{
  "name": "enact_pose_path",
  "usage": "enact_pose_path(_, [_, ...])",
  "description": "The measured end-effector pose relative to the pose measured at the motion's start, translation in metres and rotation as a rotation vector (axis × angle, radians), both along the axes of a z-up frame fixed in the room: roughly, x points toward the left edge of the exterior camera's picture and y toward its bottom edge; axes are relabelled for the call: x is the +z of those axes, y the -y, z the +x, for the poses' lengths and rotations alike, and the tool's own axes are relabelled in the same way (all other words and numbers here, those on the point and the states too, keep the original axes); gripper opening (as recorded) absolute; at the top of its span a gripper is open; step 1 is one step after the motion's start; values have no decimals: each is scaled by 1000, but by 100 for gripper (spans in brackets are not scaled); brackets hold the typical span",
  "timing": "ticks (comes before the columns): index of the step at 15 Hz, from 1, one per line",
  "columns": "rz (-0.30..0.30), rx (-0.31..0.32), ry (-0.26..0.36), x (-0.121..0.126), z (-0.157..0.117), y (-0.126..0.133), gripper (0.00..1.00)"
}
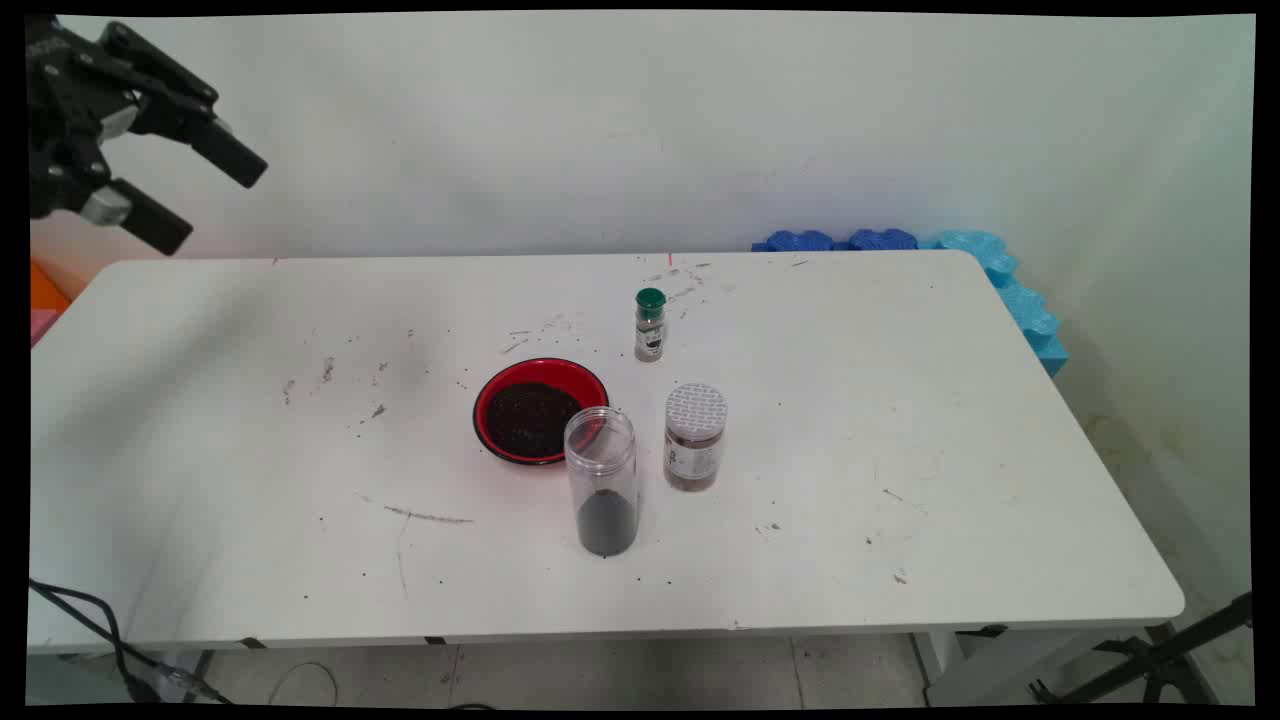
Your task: Pick up the black seasoning powder from the table
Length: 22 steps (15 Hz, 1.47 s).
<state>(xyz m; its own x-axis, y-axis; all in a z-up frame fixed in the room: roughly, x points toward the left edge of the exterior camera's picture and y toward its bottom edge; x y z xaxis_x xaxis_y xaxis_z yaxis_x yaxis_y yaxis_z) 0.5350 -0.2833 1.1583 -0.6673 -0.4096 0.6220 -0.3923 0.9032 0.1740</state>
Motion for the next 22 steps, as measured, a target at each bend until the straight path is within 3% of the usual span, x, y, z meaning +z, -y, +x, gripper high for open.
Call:
enact_pose_path(4, [1, 5, 14, -11, 1, -3, 100])
enact_pose_path(9, [-3, 12, 31, -43, -3, -9, 100])
enact_pose_path(22, [-27, 38, 66, -187, -39, -12, 100])
